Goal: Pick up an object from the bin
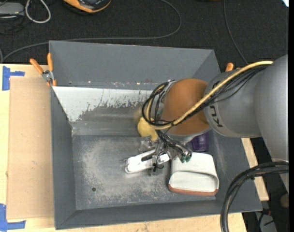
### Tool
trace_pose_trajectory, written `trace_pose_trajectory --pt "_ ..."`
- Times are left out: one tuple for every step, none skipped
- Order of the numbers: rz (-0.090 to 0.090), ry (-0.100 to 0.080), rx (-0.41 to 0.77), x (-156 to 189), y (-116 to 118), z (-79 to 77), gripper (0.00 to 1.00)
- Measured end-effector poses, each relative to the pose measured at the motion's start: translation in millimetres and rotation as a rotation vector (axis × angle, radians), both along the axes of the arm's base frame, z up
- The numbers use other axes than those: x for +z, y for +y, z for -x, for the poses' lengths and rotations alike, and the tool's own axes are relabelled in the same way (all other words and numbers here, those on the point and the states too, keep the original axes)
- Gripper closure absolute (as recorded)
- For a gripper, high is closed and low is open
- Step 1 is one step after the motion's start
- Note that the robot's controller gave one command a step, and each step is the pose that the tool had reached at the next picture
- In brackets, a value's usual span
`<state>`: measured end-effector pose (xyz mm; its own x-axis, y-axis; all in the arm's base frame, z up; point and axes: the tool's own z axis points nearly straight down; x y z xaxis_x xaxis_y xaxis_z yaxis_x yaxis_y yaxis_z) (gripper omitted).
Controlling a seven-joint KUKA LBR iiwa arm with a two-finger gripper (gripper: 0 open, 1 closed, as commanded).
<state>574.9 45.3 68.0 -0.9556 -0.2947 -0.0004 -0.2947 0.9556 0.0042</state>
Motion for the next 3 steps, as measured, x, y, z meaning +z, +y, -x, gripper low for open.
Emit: trace_pose_trajectory --pt "0.001 0.013 -0.001 27 0 4.1 1.00" --pt "0.001 0.010 -0.001 65 1 2.9 1.00" --pt "0.001 0.012 -0.002 89 1 3.4 1.00"
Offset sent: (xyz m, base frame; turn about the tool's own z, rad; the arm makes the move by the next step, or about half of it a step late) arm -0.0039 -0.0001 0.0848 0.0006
